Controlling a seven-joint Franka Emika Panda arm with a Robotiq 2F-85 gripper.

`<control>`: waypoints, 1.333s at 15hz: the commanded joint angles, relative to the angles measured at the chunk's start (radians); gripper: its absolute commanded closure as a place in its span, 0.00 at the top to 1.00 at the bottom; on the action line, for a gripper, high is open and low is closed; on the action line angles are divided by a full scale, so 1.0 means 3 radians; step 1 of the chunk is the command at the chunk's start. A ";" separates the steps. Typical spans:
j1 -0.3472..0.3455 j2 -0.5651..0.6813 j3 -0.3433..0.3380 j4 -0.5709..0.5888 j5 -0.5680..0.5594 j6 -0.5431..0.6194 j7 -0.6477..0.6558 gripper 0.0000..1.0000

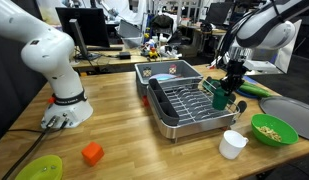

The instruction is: Pick up the green cup and put it on the dish dryer rack

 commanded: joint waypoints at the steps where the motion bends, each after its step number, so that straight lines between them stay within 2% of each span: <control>1: -0.0072 0.0069 0.0052 0.0111 0.0038 -0.0266 -0.0114 0.01; 2: -0.0071 0.0078 0.0049 0.0120 0.0040 -0.0300 -0.0112 0.05; 6: -0.0083 0.0101 0.0059 0.0106 0.0103 -0.0341 -0.0127 0.07; 9: -0.0087 0.0120 0.0062 0.0091 0.0136 -0.0352 -0.0139 0.35; 15: -0.0105 0.0103 0.0096 0.0065 0.0306 -0.0327 -0.0179 0.75; 18: -0.0129 0.0051 0.0102 0.0040 0.0380 -0.0392 -0.0223 0.95; 20: -0.0138 0.0001 0.0082 0.0001 0.0371 -0.0391 -0.0233 1.00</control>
